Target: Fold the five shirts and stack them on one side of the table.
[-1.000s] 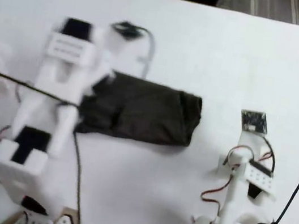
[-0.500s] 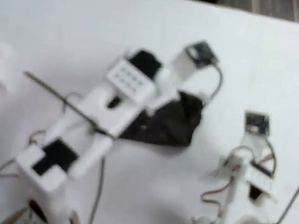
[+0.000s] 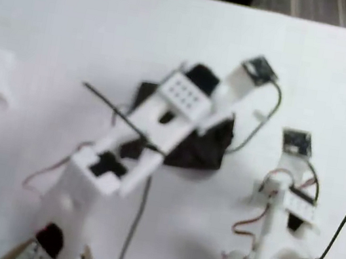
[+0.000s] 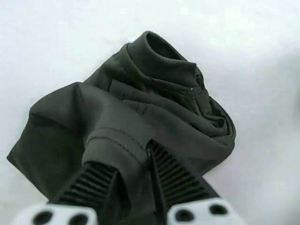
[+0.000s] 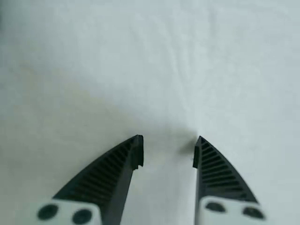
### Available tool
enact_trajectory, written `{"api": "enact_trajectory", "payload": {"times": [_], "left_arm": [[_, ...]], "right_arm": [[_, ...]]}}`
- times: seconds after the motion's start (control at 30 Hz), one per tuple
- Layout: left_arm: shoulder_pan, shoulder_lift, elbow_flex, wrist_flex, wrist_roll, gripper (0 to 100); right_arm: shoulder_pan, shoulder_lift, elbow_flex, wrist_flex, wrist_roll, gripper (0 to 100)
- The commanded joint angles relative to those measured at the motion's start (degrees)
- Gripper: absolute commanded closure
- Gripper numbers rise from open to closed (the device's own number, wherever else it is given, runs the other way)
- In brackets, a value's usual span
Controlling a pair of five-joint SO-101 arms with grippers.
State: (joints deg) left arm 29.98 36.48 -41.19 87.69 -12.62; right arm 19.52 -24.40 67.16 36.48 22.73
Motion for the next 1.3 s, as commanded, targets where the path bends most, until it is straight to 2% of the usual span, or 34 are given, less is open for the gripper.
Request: {"api": "enact_trajectory", "payload": {"times": [0.0,0.2,0.4,0.47,0.7,0.77,0.83,0.9,0.93,1.1,1.27], "left_arm": [[1.5,2.4,-9.5,3.0,1.1,98],[3.6,7.3,-19.6,6.8,1.1,96],[3.0,10.1,-22.9,12.6,0.7,75],[1.0,9.9,-24.4,13.9,0.7,72],[-11.6,3.9,-29.4,14.5,0.7,74],[-15.8,2.6,-26.5,14.5,0.7,82],[-18.4,2.5,-21.8,14.2,0.7,99],[-19.1,2.7,-16.7,14.2,0.7,95],[-19.2,2.9,-14.6,14.2,0.7,98],[-20.2,2.8,-6.5,14.2,1.1,97],[-28.2,-5.0,-3.2,14.5,0.8,97]], "right_arm": [[0.1,-2.5,-0.3,-0.7,-0.4,81.8],[0.1,-2.5,-0.2,-1.4,-0.4,81.8],[0.1,-2.5,-0.2,-1.5,-0.4,81.9],[0.1,-2.5,-0.2,-1.5,-0.4,81.9],[0.1,-2.5,-0.2,-1.9,-0.4,81.9],[0.0,-2.5,0.0,-1.9,-0.5,81.9],[0.0,-2.5,0.0,-1.9,-0.7,81.9],[0.0,-2.5,0.0,-1.9,-0.8,81.9],[0.0,-2.5,0.0,-1.9,-0.8,81.9],[0.0,-2.5,0.0,-1.9,-0.5,82.3],[0.0,-2.5,0.0,-1.9,-0.5,93.2]]}}
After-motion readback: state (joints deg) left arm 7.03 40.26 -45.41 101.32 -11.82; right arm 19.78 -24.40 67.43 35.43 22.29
